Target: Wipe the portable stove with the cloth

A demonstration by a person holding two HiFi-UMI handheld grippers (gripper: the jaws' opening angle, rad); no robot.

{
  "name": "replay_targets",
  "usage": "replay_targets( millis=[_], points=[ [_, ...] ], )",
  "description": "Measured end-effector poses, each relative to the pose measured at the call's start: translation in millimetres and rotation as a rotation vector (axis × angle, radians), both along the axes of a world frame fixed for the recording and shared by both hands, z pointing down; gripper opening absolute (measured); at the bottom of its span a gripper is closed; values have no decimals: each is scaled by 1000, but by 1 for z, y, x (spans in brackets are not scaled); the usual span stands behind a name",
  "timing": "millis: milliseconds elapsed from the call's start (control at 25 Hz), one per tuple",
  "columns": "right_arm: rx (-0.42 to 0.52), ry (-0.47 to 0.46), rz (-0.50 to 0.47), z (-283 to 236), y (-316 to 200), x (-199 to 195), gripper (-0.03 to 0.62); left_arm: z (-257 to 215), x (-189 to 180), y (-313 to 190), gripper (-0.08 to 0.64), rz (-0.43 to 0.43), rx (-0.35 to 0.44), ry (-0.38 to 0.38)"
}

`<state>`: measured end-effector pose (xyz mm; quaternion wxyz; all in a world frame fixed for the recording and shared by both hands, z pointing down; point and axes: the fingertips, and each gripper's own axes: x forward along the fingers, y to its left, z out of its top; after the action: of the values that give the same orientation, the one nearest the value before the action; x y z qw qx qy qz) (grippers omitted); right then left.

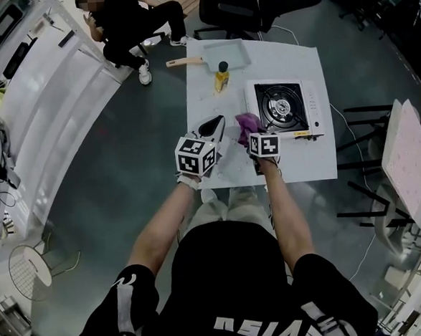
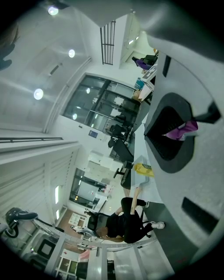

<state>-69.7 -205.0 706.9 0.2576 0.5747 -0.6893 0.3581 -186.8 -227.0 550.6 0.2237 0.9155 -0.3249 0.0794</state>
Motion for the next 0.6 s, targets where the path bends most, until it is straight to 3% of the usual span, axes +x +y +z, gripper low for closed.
replay_targets(
  millis=[600],
  points=[
    [-5,-35,36,-7,-58,11,101,-1,15,-51,6,-21,-9,1]
  ],
)
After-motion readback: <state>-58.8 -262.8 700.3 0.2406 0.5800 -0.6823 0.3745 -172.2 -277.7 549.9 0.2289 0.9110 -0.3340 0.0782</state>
